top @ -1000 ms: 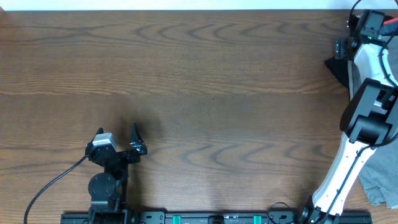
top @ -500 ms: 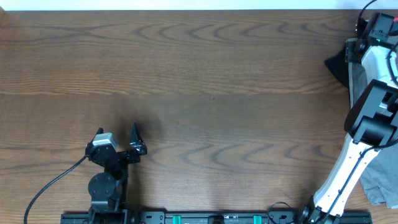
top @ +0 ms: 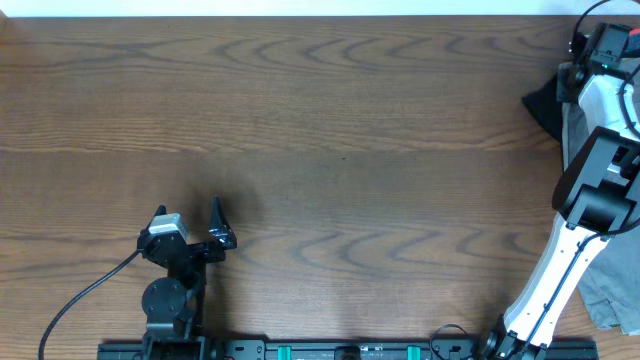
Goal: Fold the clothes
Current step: 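Reach the right gripper to the clothes stack and grasp the grey shorts, then lift the grey shorts off the stack with the right gripper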
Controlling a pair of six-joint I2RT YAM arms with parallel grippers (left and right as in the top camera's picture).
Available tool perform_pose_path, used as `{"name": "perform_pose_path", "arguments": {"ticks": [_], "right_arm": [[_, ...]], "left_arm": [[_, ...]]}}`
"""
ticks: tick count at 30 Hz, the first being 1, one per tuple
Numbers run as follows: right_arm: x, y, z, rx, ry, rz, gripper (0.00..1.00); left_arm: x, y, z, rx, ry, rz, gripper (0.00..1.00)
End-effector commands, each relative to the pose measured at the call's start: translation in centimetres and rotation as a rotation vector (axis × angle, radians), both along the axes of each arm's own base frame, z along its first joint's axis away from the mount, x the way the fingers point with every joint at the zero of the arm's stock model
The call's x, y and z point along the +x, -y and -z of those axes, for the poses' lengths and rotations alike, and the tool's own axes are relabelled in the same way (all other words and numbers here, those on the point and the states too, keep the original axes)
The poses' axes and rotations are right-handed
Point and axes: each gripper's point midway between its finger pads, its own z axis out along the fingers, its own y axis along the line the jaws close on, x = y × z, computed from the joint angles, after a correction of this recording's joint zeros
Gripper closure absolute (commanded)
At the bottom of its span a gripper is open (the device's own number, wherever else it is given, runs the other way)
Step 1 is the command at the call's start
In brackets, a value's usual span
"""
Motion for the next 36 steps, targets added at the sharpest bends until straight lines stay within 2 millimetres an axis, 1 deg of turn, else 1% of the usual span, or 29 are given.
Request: {"name": "perform_pose_path", "arguments": {"ticks": [1,2,4,9,11,13,17,21,25,28,30,33,36], "right_arm": [[0.0,0.6,0.3,-0.014,0.001,0.038,0.85],[0.1,0.5,0.2,-0.013,0.005,0.040,0.88],[0.3,0.2,-0.4,-0.011,0.023,0.044,0.90],[1.0,-0.3,-3.0,-0.023,0.069,0.037,0.86],[1.1,-0.4,-3.8,-0.026,0.081,0.036,0.80],[1.0,-0.4,-3.9,-0.026,0.080,0.037,0.80],[0.6,-0.5,-3.6,-0.017,0.060,0.039,0.79],[0.7,-0.6,-3.7,-0.018,0.064,0.038,0.78],[0.8,-0.6,-4.3,-0.022,0.076,0.037,0.77],[1.0,-0.7,-5.3,-0.025,0.096,0.033,0.76],[1.2,-0.9,-5.9,-0.016,0.111,0.023,0.81],[1.3,-1.0,-6.2,-0.014,0.116,0.019,0.90],[1.0,-1.0,-6.0,-0.009,0.106,0.020,0.91]], "left_arm": [[-0.1,-0.4,1.8,0.024,-0.050,-0.021,0.02],[-0.1,-0.4,1.8,0.024,-0.050,-0.021,0.02],[-0.1,-0.4,1.8,0.024,-0.050,-0.021,0.02],[-0.1,-0.4,1.8,0.024,-0.050,-0.021,0.02],[-0.1,-0.4,1.8,0.024,-0.050,-0.021,0.02],[-0.1,-0.4,1.8,0.024,-0.050,-0.021,0.02],[-0.1,-0.4,1.8,0.024,-0.050,-0.021,0.02],[-0.1,-0.4,1.8,0.024,-0.050,-0.021,0.02],[-0.1,-0.4,1.8,0.024,-0.050,-0.021,0.02],[-0.1,-0.4,1.8,0.024,-0.050,-0.021,0.02],[-0.1,-0.4,1.8,0.024,-0.050,-0.021,0.02],[-0.1,-0.4,1.8,0.024,-0.050,-0.021,0.02],[-0.1,-0.4,1.8,0.024,-0.050,-0.021,0.02]]}}
